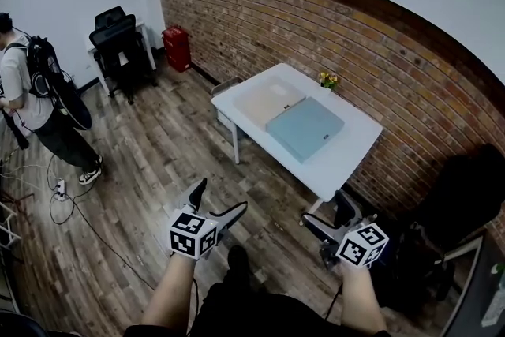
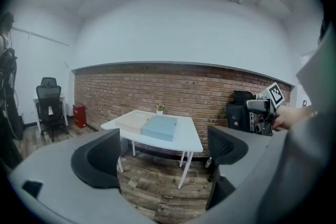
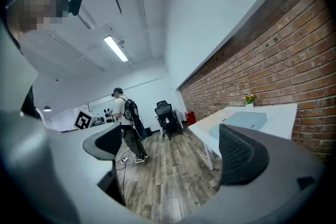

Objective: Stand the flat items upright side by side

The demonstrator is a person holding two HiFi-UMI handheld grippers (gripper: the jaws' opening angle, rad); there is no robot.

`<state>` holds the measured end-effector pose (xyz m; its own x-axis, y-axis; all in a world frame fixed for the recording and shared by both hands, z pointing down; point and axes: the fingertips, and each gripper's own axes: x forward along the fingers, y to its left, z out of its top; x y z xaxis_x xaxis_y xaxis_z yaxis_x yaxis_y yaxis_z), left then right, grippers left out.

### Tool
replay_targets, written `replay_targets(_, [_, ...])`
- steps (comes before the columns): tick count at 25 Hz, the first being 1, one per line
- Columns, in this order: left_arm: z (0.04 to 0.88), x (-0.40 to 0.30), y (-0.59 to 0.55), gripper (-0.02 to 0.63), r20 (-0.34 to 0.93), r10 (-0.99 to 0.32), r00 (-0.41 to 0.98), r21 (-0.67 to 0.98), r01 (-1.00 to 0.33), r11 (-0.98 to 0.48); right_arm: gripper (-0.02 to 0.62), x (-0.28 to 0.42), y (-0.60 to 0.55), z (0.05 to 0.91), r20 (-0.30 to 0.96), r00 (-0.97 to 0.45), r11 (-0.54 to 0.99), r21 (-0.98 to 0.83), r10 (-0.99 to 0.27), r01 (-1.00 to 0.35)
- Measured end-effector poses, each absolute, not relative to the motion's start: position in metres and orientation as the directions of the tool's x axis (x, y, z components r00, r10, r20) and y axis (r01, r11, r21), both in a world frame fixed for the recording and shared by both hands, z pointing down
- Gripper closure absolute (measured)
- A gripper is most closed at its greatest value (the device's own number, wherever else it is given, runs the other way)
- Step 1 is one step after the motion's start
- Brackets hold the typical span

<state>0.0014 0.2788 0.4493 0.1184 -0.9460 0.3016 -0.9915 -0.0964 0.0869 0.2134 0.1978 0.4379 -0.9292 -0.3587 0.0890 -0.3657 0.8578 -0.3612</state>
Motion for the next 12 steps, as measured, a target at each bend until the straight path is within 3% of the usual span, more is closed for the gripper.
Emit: replay_targets(12, [0.455, -0.099, 0.155, 0.087, 0.299, -0.939, 0.167, 0.137, -0.982, -0.131, 0.017, 0.102, 0.081, 0.449, 0.163, -0.921, 0.847, -0.361, -0.355, -0.390])
